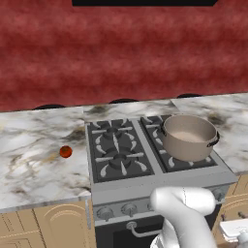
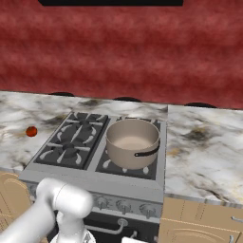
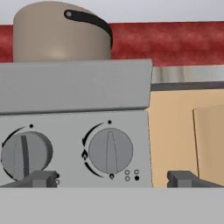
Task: Turn on the burner for the pot on the stove. Wait thirty seconds for the pot to heat up. Then add the tomato to the pot.
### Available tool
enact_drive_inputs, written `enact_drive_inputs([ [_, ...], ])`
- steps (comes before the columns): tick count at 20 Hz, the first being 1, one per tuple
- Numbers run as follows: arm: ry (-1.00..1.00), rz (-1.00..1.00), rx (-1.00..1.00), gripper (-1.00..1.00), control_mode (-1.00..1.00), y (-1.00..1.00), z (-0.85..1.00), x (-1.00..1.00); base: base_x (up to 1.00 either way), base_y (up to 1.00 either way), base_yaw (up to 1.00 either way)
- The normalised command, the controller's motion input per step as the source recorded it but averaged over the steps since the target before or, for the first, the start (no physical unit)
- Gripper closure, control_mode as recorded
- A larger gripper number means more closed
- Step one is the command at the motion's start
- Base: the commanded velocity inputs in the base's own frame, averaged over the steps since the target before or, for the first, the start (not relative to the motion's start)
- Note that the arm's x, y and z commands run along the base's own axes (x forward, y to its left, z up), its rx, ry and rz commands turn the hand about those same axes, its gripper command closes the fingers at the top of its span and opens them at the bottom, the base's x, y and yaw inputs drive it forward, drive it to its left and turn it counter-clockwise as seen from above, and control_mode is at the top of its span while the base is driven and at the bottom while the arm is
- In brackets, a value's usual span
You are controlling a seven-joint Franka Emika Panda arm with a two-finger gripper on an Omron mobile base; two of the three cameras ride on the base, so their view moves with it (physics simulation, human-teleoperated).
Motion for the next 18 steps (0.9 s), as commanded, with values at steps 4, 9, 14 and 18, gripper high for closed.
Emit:
enact_drive_inputs([
  [4, 0.04, 0.00, 0.00, -1.00, -1.00, 0.04, 0.00, 0.44, 0.00, 0.00, 0.00],
  [9, 0.05, 0.00, 0.00, -1.00, -1.00, 0.07, 0.00, 0.43, 0.00, 0.00, 0.00],
  [14, 0.05, 0.00, 0.00, -1.00, -1.00, 0.02, 0.00, 0.43, 0.00, 0.00, 0.00],
  [18, 0.02, 0.00, 0.00, -1.00, -1.00, 0.00, 0.00, 0.38, 0.00, 0.00, 0.00],
])
